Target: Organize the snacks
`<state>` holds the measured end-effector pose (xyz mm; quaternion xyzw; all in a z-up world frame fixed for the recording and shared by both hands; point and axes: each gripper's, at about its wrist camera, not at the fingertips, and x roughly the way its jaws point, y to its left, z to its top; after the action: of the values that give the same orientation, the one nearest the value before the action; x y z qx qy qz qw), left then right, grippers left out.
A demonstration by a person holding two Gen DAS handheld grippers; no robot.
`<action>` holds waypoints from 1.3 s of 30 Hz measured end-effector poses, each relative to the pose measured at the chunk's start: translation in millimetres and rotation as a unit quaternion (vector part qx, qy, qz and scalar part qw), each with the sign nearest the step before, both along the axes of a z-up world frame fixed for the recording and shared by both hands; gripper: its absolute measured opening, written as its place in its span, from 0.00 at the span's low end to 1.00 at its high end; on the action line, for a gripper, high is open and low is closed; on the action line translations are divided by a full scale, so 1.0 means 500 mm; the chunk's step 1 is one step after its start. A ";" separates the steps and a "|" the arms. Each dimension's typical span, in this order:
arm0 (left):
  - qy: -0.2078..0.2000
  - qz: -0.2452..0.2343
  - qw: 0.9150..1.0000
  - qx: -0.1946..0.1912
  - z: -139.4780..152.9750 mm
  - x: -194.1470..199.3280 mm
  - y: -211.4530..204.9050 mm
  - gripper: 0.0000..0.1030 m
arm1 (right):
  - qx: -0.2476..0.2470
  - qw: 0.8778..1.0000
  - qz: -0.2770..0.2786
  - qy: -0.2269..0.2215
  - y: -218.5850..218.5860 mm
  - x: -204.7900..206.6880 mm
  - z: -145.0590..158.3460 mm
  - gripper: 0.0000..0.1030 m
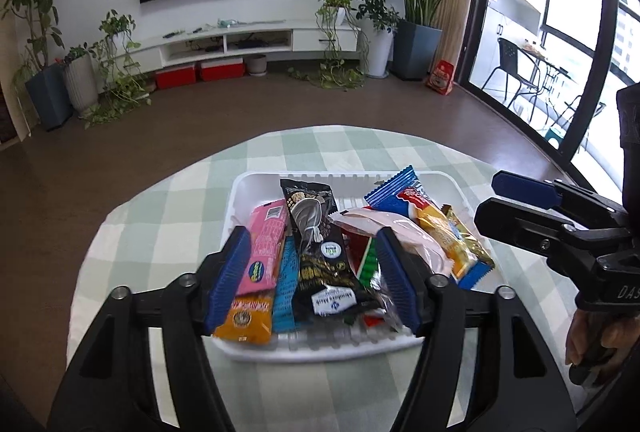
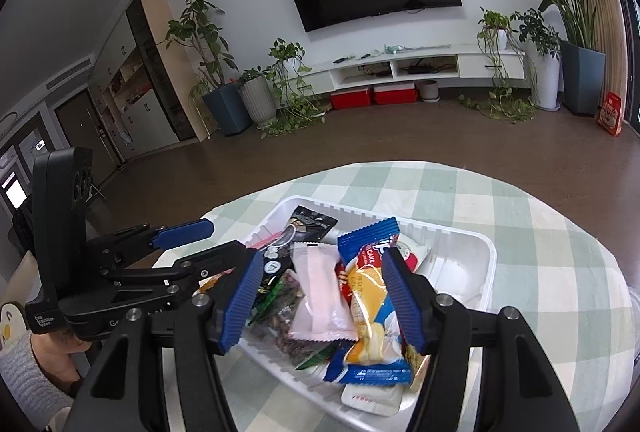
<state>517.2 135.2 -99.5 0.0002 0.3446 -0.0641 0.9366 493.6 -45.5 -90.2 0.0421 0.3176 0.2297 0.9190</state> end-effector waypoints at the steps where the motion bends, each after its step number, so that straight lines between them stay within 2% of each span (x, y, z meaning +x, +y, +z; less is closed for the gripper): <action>1: -0.007 0.001 1.000 0.006 0.008 -0.021 -0.005 0.66 | 0.000 1.000 0.001 -0.005 0.000 -0.011 0.006 0.72; 8: -0.038 0.018 0.999 0.035 0.047 -0.153 -0.036 0.72 | -0.010 0.999 -0.009 -0.047 -0.006 -0.118 0.044 0.83; 13: -0.051 0.036 0.998 0.028 0.067 -0.253 -0.054 0.76 | -0.023 0.996 -0.038 -0.081 -0.028 -0.224 0.057 0.88; 15: -0.057 0.044 0.997 0.026 0.077 -0.296 -0.061 0.77 | -0.018 0.994 -0.051 -0.090 -0.042 -0.262 0.059 0.94; 19: -0.074 0.053 0.996 0.027 0.100 -0.378 -0.081 0.83 | -0.010 0.991 -0.086 -0.106 -0.071 -0.342 0.065 0.99; 23: -0.098 0.061 0.993 0.034 0.128 -0.458 -0.108 0.84 | -0.016 0.987 -0.108 -0.119 -0.088 -0.404 0.064 1.00; 28: -0.121 0.062 0.990 0.045 0.152 -0.536 -0.142 0.86 | -0.006 0.985 -0.129 -0.115 -0.117 -0.461 0.043 1.00; 34: -0.130 0.059 0.989 0.048 0.157 -0.608 -0.177 0.86 | -0.001 0.983 -0.150 -0.107 -0.142 -0.506 0.009 1.00; 39: -0.141 0.065 0.986 0.053 0.166 -0.654 -0.189 0.86 | -0.003 0.980 -0.159 -0.121 -0.150 -0.538 -0.001 1.00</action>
<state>190.1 40.6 -16.7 0.0364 0.2111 0.0162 0.9766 224.5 -120.4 -90.5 0.0612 0.1944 0.0829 0.9755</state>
